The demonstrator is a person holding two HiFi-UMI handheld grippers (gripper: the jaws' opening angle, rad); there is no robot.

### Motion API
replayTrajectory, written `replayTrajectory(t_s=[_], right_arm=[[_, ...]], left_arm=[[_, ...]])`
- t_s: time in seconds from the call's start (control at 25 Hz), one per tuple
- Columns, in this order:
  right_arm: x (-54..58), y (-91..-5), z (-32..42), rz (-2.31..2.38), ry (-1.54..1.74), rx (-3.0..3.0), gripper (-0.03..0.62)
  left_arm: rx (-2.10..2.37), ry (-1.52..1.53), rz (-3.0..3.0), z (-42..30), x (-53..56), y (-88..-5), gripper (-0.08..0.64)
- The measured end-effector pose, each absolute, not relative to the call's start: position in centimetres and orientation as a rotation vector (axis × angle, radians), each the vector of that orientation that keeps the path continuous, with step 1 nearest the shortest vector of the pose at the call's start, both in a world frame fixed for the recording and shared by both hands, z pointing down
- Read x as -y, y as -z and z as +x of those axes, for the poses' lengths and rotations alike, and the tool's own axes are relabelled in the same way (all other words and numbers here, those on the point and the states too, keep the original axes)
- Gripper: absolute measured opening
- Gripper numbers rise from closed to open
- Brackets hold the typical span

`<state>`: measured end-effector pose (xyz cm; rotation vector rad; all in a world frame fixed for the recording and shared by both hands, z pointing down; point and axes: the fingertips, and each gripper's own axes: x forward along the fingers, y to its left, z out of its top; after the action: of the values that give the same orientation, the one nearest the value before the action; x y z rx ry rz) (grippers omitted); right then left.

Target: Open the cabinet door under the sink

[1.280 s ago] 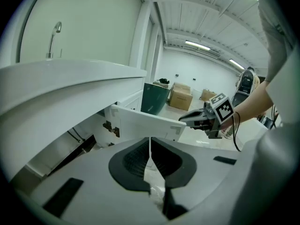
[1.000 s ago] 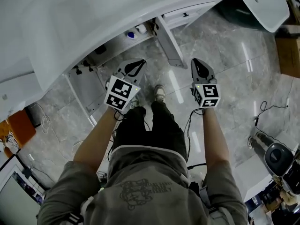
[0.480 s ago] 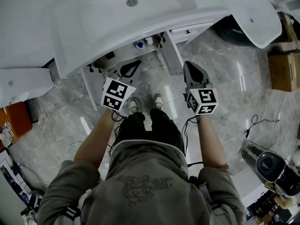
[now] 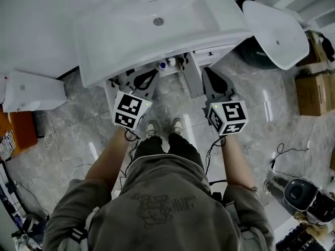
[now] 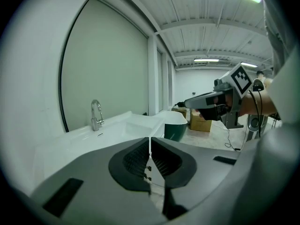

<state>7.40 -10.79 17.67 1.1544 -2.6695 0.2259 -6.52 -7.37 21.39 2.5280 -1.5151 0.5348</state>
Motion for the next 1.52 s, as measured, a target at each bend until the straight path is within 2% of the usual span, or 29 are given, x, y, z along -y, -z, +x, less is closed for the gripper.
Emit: replayTrajectory(t_s=[0.48, 0.88, 1.12, 1.52], right_arm=[[6.9, -3.2, 3.2, 1.069, 0.022, 2.884, 0.034], [3.3, 2.6, 1.7, 0.988, 0.16, 2.985, 0.034], [1.8, 4.1, 0.8, 0.958, 0.213, 3.005, 0.034], [-0.1, 3.1, -0.4, 0.885, 0.248, 3.018, 0.034]], left_arm=[[1.728, -0.423, 2.648, -9.2, 4.3, -8.3, 0.026], [1.918, -0.262, 2.668, -11.1, 0.6, 0.4, 0.026], [1.991, -0.294, 2.661, -11.9, -1.0, 1.6, 0.026], [2.007, -0.358, 2.591, -12.4, -2.4, -1.2, 0.026]])
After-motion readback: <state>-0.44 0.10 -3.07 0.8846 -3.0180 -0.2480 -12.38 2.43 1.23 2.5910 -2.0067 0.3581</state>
